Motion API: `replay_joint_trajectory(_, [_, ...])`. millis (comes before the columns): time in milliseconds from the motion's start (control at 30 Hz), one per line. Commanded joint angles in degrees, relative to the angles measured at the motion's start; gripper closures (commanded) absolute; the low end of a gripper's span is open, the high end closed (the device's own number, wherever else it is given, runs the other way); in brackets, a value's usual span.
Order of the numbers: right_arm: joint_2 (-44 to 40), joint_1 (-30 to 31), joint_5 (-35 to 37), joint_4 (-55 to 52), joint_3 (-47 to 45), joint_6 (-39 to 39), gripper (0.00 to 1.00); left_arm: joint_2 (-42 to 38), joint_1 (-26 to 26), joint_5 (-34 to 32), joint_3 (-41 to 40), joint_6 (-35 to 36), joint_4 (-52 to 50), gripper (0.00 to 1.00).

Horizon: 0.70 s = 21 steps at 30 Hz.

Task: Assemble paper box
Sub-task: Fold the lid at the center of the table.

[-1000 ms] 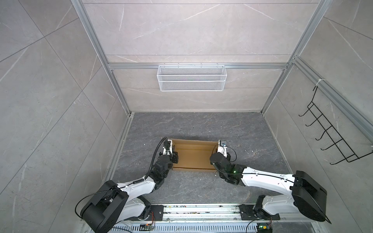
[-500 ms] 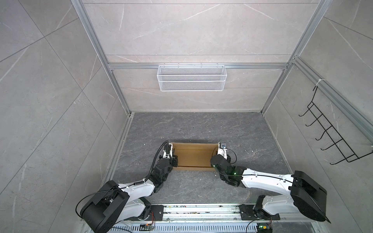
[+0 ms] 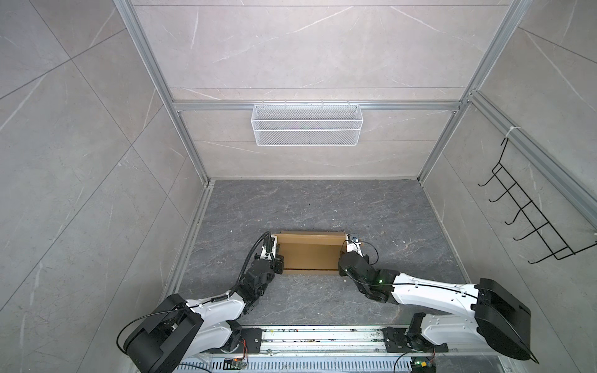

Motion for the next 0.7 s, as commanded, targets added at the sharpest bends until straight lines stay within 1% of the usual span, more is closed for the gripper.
replay_joint_trajectory(0, [-2.52, 0.50, -5.34, -5.16, -1.06, -2.15, 0.55, 0.34, -1.03, 3.92, -0.69, 0.78, -3.80, 0.98])
replay_joint_trajectory(167, [-7.52, 0.53, -9.44, -9.15, -1.29, -3.24, 0.44, 1.02, -1.21, 3.70, -0.60, 1.13, -3.07, 0.98])
replay_joint_trajectory(300, [-12.32, 0.44, -13.91, -13.80, -0.63, -4.07, 0.39, 1.47, -1.29, 3.84, -0.43, 1.37, -2.90, 0.98])
replay_joint_trajectory(400, [-15.81, 0.35, -18.09, -17.50, 0.71, -4.55, 0.36, 1.58, -1.38, 3.90, -0.52, 1.62, -2.88, 0.98])
replay_joint_trajectory(567, [-19.14, 0.00, -24.34, -24.07, 4.25, -5.71, 0.35, 1.74, -1.48, 3.78, -0.52, 1.88, -2.79, 0.98])
replay_joint_trajectory(667, [-21.07, -0.39, -26.64, -27.76, 6.56, -5.71, 0.34, 1.75, -1.59, 3.69, -0.52, 1.97, -2.75, 0.98])
